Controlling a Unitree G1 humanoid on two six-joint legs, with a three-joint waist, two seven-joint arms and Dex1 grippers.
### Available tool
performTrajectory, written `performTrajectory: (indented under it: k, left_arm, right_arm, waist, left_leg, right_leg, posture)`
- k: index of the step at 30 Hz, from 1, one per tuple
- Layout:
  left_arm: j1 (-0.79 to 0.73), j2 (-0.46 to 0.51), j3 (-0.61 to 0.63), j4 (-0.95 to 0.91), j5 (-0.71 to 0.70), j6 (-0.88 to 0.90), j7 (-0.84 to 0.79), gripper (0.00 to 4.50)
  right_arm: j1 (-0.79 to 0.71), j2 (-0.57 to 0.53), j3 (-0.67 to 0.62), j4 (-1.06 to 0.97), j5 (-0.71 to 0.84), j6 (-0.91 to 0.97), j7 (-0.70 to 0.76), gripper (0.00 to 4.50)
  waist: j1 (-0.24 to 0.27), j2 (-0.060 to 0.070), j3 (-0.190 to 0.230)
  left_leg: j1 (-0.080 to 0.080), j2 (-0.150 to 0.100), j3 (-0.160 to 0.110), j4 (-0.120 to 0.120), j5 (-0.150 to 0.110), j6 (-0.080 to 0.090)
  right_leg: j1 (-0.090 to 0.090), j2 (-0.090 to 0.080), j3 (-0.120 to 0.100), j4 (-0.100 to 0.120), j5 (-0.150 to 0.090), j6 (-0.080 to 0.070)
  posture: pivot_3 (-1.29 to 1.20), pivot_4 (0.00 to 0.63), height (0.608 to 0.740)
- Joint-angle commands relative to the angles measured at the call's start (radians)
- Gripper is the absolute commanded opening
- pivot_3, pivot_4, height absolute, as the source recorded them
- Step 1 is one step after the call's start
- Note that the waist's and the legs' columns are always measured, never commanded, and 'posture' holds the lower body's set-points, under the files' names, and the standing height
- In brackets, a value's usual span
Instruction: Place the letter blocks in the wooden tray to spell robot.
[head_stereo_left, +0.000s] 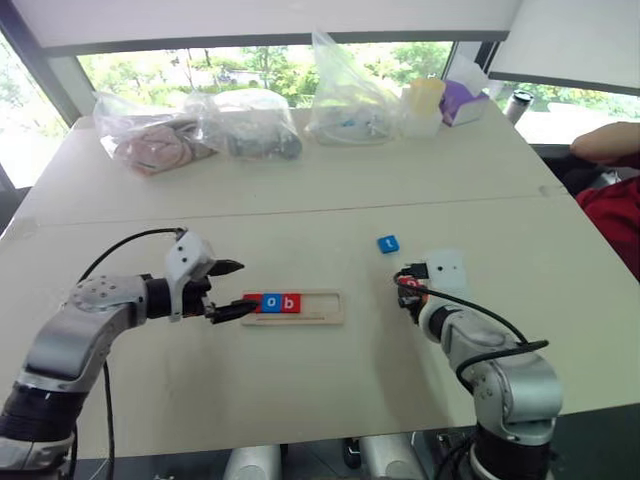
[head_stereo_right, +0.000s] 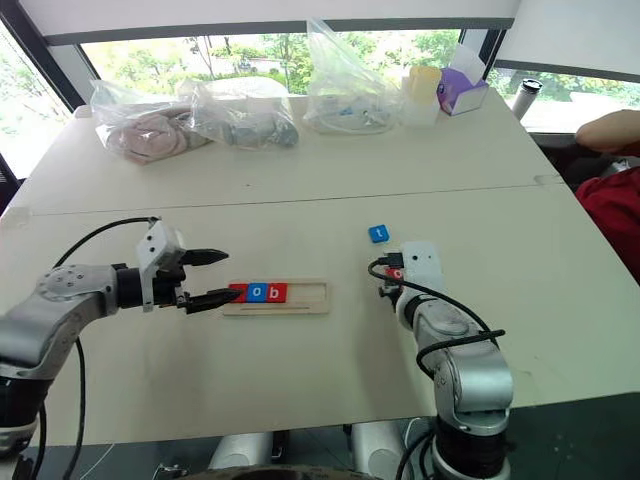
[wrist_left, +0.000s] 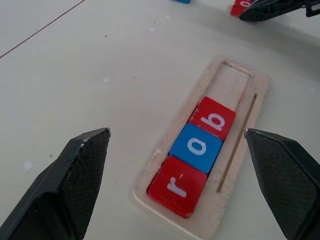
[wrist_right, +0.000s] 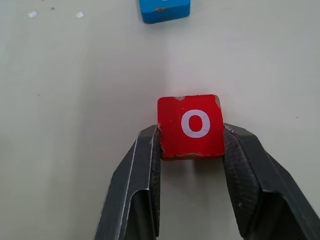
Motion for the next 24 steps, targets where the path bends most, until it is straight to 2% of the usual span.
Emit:
performTrajectory:
  k: [1, 3, 7, 10, 13, 14, 15, 18, 21, 24]
  left_arm:
    - [-0.023, 0.002, 0.006, 0.014, 0.011, -0.028, -0.016, 4.5]
    - [-0.024, 0.005, 0.006, 0.019, 0.015, -0.031, -0.024, 4.5]
    - [-0.019, 0.01, 0.015, 0.018, 0.017, -0.034, -0.034, 4.5]
    - [-0.017, 0.024, 0.024, 0.0, 0.007, -0.024, -0.052, 4.5]
    - [-0.032, 0.039, 0.027, -0.04, -0.026, 0.007, -0.079, 4.5]
    - [-0.036, 0.058, 0.011, -0.061, -0.01, -0.001, -0.091, 4.5]
    - [-0.025, 0.092, -0.009, -0.099, 0.007, -0.01, -0.118, 4.5]
    - [0.019, 0.154, -0.003, -0.205, -0.034, 0.023, -0.166, 4.5]
    - [0.036, 0.149, 0.029, -0.26, -0.09, 0.066, -0.143, 4.5]
    - [0.047, 0.136, 0.049, -0.293, -0.117, 0.096, -0.104, 4.5]
  right_arm:
    - [-0.021, -0.01, 0.004, -0.029, 0.0, 0.018, -0.002, 3.04]
    - [-0.041, -0.033, 0.005, -0.053, 0.001, 0.043, 0.003, 4.05]
    - [-0.094, -0.08, -0.004, -0.104, 0.011, 0.086, 0.022, 4.05]
    - [-0.153, -0.283, -0.012, -0.058, 0.074, -0.031, 0.187, 4.05]
    - [-0.123, -0.528, -0.068, 0.056, 0.256, -0.257, 0.597, 4.05]
    - [-0.075, -0.623, -0.067, 0.087, 0.262, -0.447, 0.756, 4.05]
    - [-0.059, -0.691, -0.07, 0.146, 0.27, -0.518, 0.838, 4.05]
    - [-0.079, -0.771, -0.067, 0.398, 0.237, -0.784, 0.967, 4.05]
    - [-0.117, -0.795, 0.004, 0.613, 0.179, -1.016, 1.068, 4.05]
    - [-0.162, -0.784, 0.055, 0.758, 0.147, -1.161, 1.136, 4.05]
  waist:
    - [-0.001, 0.0, 0.0]
    - [0.0, 0.0, 0.0]
    - [0.001, 0.0, 0.0]
    - [0.001, 0.0, 0.0]
    - [0.004, 0.0, 0.0]
    - [0.008, 0.0, 0.0]
    - [0.008, -0.001, 0.0]
    - [-0.004, -0.001, 0.001]
    - [-0.012, -0.001, 0.001]
    - [-0.019, -0.001, 0.001]
  left_leg:
    - [0.0, 0.0, 0.0, 0.0, 0.0, 0.0]
    - [0.0, 0.0, 0.0, 0.0, 0.0, 0.0]
    - [-0.001, 0.0, 0.0, 0.0, 0.0, 0.0]
    - [-0.001, 0.0, 0.0, 0.0, 0.0, 0.0]
    - [-0.001, -0.001, 0.0, 0.0, 0.0, 0.0]
    - [-0.001, -0.001, 0.0, 0.0, 0.0, 0.0]
    - [0.0, -0.001, -0.001, -0.001, 0.0, 0.001]
    - [0.0, -0.001, 0.001, -0.001, -0.002, 0.004]
    - [0.001, -0.001, 0.003, -0.001, -0.003, 0.005]
    - [0.001, -0.001, 0.002, 0.0, -0.003, 0.005]
  right_leg:
    - [0.0, 0.0, 0.0, 0.0, 0.0, 0.0]
    - [0.0, 0.0, 0.0, 0.0, 0.0, 0.0]
    - [0.0, -0.001, 0.0, 0.0, 0.0, 0.0]
    - [0.0, -0.001, 0.0, 0.0, 0.0, 0.0]
    - [0.001, -0.001, 0.0, -0.002, -0.001, 0.001]
    - [0.002, -0.001, -0.001, -0.003, -0.001, 0.002]
    - [0.003, -0.001, -0.001, -0.003, -0.002, 0.003]
    - [0.003, 0.0, 0.0, -0.003, -0.003, 0.005]
    - [0.003, -0.001, 0.002, -0.003, -0.002, 0.004]
    - [0.003, 0.0, 0.001, -0.002, -0.002, 0.004]
  posture:
    - [0.0, 0.15, 0.74]
    - [0.0, 0.15, 0.74]
    - [0.0, 0.15, 0.74]
    - [0.0, 0.15, 0.74]
    - [0.0, 0.15, 0.74]
    - [0.0, 0.15, 0.74]
    - [0.0, 0.15, 0.74]
    - [0.0, 0.15, 0.74]
    - [0.0, 0.15, 0.74]
    - [0.0, 0.15, 0.74]
